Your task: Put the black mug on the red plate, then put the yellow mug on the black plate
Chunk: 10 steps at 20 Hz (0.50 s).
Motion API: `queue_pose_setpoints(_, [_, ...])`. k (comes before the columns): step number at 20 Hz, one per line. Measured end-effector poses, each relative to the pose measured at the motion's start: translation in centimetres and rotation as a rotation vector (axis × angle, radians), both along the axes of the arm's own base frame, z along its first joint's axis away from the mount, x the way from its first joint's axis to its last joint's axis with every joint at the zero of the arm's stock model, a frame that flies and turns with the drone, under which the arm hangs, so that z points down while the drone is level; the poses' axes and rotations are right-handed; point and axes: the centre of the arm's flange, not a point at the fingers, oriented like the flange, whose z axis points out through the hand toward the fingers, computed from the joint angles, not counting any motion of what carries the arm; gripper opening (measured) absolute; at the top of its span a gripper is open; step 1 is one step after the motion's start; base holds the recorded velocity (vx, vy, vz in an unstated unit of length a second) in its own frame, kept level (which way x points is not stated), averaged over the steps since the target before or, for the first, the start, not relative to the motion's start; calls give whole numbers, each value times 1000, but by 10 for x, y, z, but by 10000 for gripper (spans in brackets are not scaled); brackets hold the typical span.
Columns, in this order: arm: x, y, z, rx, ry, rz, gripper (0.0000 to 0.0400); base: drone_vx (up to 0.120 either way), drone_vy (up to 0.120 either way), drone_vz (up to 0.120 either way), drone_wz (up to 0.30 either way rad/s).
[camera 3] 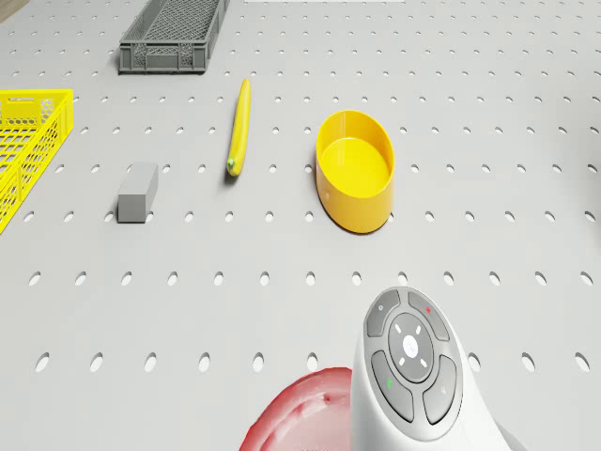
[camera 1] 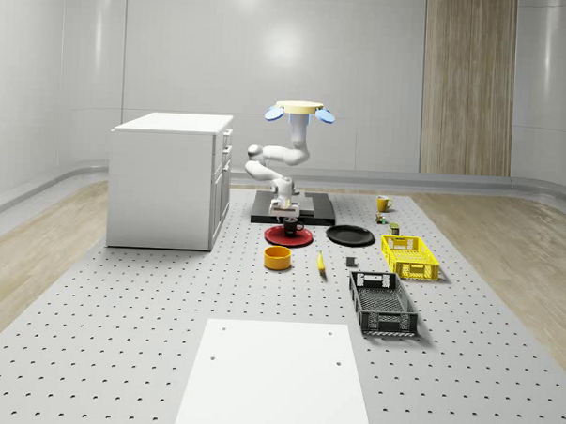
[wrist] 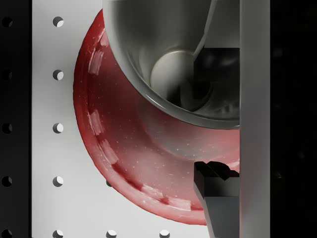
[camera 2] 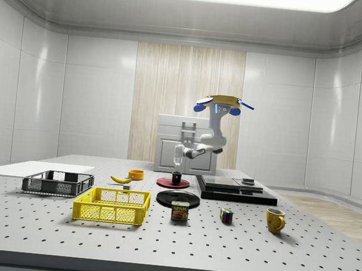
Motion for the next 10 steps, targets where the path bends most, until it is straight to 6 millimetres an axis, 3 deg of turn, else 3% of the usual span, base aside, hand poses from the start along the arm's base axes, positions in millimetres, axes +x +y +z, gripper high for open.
queue_pose_setpoints(1, [0, 0, -1, 0, 0, 0, 310, 0, 0, 0, 0])
queue_pose_setpoints(4, [0, 0, -7, 0, 0, 0, 357, 0, 0, 107, 0])
queue_pose_setpoints(9, [0, 0, -13, 0, 0, 0, 388, 0, 0, 120, 0])
queue_pose_setpoints(10, [0, 0, -13, 0, 0, 0, 390, -40, 120, 120, 0])
